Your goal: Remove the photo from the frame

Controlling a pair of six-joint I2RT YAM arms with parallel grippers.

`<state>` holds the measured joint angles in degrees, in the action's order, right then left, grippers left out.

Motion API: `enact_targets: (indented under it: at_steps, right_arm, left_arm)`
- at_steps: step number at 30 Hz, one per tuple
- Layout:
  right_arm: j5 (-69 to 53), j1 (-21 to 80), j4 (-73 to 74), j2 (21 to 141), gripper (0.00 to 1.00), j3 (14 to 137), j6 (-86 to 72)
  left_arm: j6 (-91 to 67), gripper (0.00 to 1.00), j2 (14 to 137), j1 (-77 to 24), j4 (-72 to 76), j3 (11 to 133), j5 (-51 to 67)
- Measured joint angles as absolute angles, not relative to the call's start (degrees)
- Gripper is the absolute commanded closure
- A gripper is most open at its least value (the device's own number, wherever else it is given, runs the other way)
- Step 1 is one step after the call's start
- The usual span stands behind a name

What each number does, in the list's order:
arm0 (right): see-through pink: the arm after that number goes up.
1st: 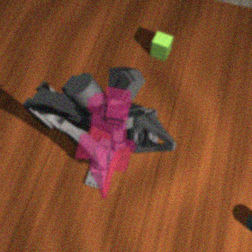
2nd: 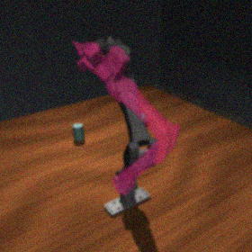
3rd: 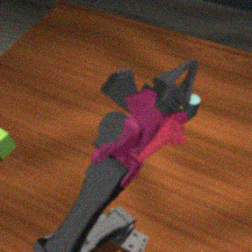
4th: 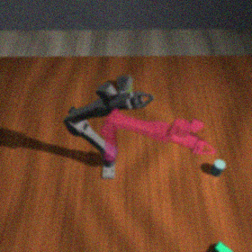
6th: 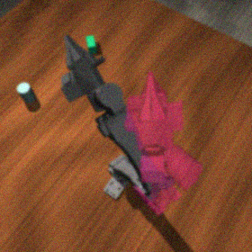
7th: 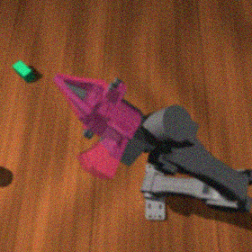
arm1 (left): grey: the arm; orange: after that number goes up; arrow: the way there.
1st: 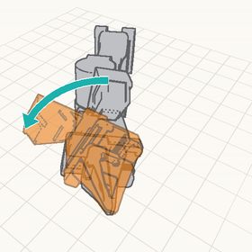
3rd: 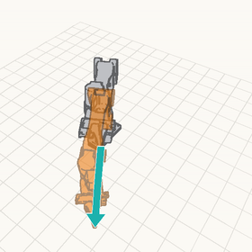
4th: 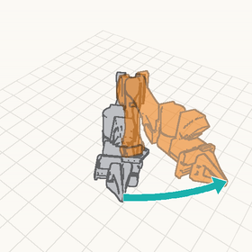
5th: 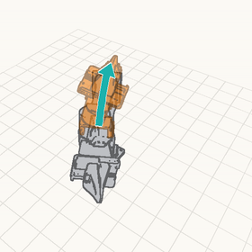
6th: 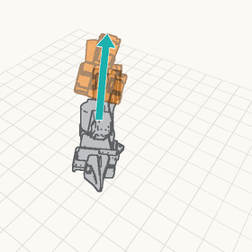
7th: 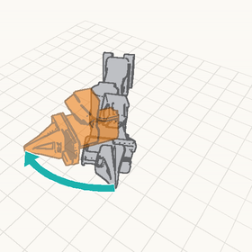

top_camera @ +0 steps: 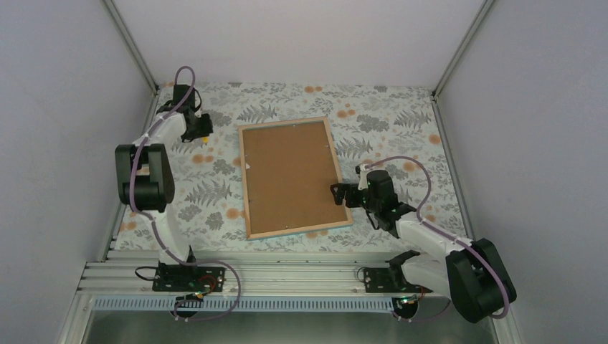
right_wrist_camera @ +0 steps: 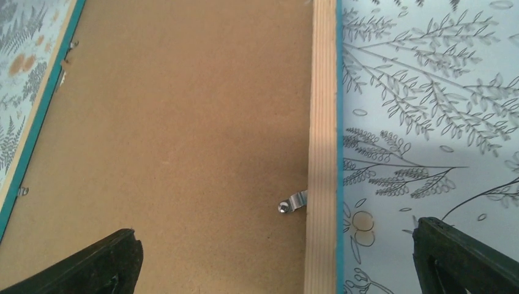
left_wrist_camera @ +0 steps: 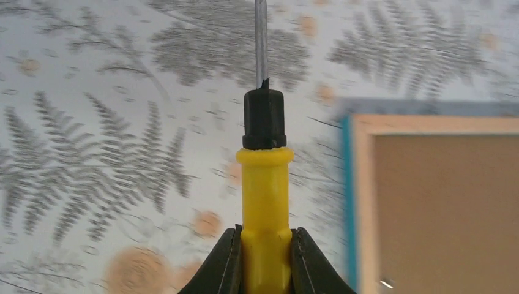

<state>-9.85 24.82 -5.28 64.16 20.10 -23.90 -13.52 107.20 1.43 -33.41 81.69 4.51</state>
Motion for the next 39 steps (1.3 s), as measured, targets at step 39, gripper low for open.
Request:
enact_targets:
  at_steps: [39]
  right_arm:
    - [-19.49, 39.35, -4.95, 70.63, 0.0, 23.83, -32.03]
  left_arm:
    - [-27.77, 0.98, 77.38, -21.12, -5.76, 46.04, 30.46]
